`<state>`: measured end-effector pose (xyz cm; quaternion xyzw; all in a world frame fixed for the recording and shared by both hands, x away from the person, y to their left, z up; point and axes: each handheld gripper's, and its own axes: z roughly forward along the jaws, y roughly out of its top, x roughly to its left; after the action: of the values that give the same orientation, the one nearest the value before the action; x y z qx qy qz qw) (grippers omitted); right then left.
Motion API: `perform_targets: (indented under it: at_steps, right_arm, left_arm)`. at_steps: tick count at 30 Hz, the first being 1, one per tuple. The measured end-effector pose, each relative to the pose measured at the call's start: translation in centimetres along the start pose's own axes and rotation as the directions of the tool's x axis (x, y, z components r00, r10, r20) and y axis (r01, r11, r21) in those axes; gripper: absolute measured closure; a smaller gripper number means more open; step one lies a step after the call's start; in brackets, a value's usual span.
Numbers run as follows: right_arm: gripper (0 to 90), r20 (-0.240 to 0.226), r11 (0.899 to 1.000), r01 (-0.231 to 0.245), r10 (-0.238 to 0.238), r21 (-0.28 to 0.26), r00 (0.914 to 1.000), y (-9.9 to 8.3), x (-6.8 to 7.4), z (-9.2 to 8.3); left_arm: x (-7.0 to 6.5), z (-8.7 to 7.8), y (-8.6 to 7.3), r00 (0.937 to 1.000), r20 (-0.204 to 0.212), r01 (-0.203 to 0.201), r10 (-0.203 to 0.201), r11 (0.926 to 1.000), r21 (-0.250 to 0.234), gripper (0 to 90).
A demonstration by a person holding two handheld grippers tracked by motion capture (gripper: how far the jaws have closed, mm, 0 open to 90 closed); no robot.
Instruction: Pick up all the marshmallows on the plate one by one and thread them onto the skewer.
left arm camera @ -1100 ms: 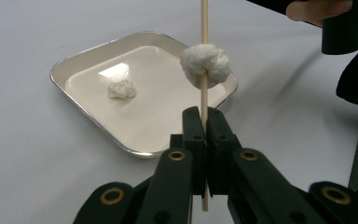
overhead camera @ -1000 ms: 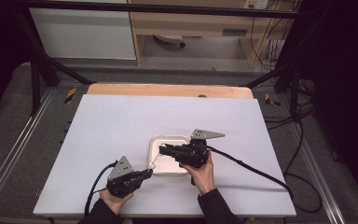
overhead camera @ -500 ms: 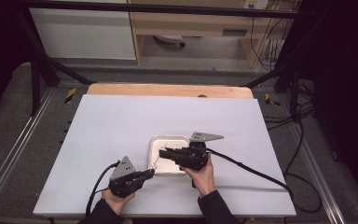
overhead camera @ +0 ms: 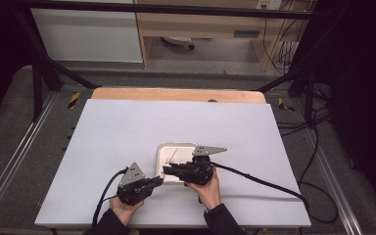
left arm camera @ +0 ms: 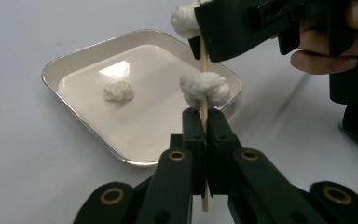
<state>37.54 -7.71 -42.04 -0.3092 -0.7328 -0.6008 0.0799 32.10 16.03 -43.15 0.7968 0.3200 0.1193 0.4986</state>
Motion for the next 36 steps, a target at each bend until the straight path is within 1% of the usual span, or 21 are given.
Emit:
perform_targets:
  at_steps: [5, 7, 9, 13, 15, 16, 17, 18, 19, 20, 22, 24, 25, 28, 30, 34, 36]
  right_arm:
    - [78.0, -0.002, 1.000, -0.010, 0.010, 0.007, 0.9999, 0.0, -0.1, 0.0]
    - [77.5, 0.002, 1.000, -0.013, 0.013, 0.019, 0.9999, -0.1, -0.1, 0.1]
    - [75.2, 0.003, 0.999, -0.007, 0.007, 0.033, 1.0000, 0.0, -0.2, 0.1]
    - [60.1, -0.007, 0.999, 0.016, -0.016, 0.033, 0.9998, 0.4, 0.1, -0.4]
    - [50.0, -0.007, 0.998, 0.037, -0.036, 0.042, 0.9993, 0.5, 0.2, -0.7]
    - [39.7, 0.014, 0.998, 0.049, -0.050, 0.040, 0.9987, 0.6, 0.3, -0.8]
    - [35.4, 0.052, 0.997, 0.075, -0.077, 0.036, 0.9957, 0.7, 0.3, -1.0]
    - [36.6, 0.071, 0.995, 0.091, -0.094, 0.048, 0.9930, 0.8, 0.3, -1.2]
    - [35.9, 0.073, 0.993, 0.104, -0.108, 0.058, 0.9914, 0.9, 0.3, -1.4]
    - [33.8, 0.077, 0.993, 0.103, -0.107, 0.059, 0.9912, 1.0, 0.3, -1.5]
    - [27.4, 0.101, 0.990, 0.120, -0.127, 0.074, 0.9868, 1.1, 0.1, -1.6]
    - [22.0, 0.130, 0.985, 0.143, -0.154, 0.092, 0.9794, 1.2, -0.1, -1.7]
    - [19.5, 0.142, 0.983, 0.150, -0.164, 0.101, 0.9762, 1.2, -0.2, -1.7]
    - [14.2, 0.180, 0.975, 0.172, -0.197, 0.143, 0.9638, 1.3, -0.6, -1.8]
    - [11.0, 0.198, 0.967, 0.191, -0.223, 0.171, 0.9544, 1.3, -0.8, -1.9]
    - [7.3, 0.217, 0.958, 0.203, -0.246, 0.203, 0.9447, 1.4, -1.3, -1.8]
    - [6.8, 0.226, 0.956, 0.203, -0.250, 0.210, 0.9415, 1.4, -1.6, -1.6]
  left_arm:
    - [0.1, 0.1, 0.0, 1.0000, 0.003, 0.004, -0.004, 1.0000, 0.002, 88.4]
    - [0.1, 0.2, 0.0, 1.0000, 0.004, 0.005, -0.005, 0.9999, 0.010, 88.3]
    - [0.1, 0.2, 0.0, 0.9999, 0.010, 0.004, -0.004, 1.0000, 0.007, 88.4]
    - [0.1, -0.1, 0.1, 0.9998, 0.017, 0.005, -0.005, 0.9999, -0.012, 88.3]
    - [0.1, -0.2, 0.1, 0.9999, 0.014, 0.004, -0.003, 1.0000, -0.008, 88.3]
    - [0.1, -0.2, 0.1, 0.9999, 0.013, 0.002, -0.002, 0.9999, -0.012, 88.3]
    - [0.2, -0.3, 0.0, 0.9999, 0.013, 0.006, -0.006, 0.9999, -0.014, 88.3]
    - [0.3, -0.4, 0.1, 1.0000, 0.007, 0.002, -0.002, 0.9997, -0.022, 88.3]
    - [0.5, -0.6, 0.1, 1.0000, 0.009, 0.004, -0.003, 0.9995, -0.030, 88.3]
    - [0.6, -0.7, 0.1, 0.9999, 0.014, 0.003, -0.003, 0.9994, -0.036, 88.3]
    - [0.8, -1.0, 0.1, 0.9998, 0.019, 0.010, -0.009, 0.9991, -0.041, 88.3]
    - [1.0, -1.2, 0.0, 0.9997, 0.021, 0.014, -0.013, 0.9989, -0.045, 88.3]
    - [1.1, -1.5, 0.0, 0.9998, -0.003, 0.021, -0.021, 0.9993, -0.032, 88.3]
    - [1.4, -1.8, 0.0, 0.9997, -0.006, 0.024, -0.024, 0.9994, -0.024, 88.3]
    - [1.6, -2.0, -0.1, 0.9997, -0.009, 0.023, -0.023, 0.9996, -0.015, 88.3]
    - [1.8, -2.3, -0.1, 0.9998, -0.012, 0.018, -0.018, 0.9998, -0.001, 88.3]
    - [2.0, -2.4, -0.1, 0.9997, -0.012, 0.022, -0.022, 0.9997, 0.003, 88.2]
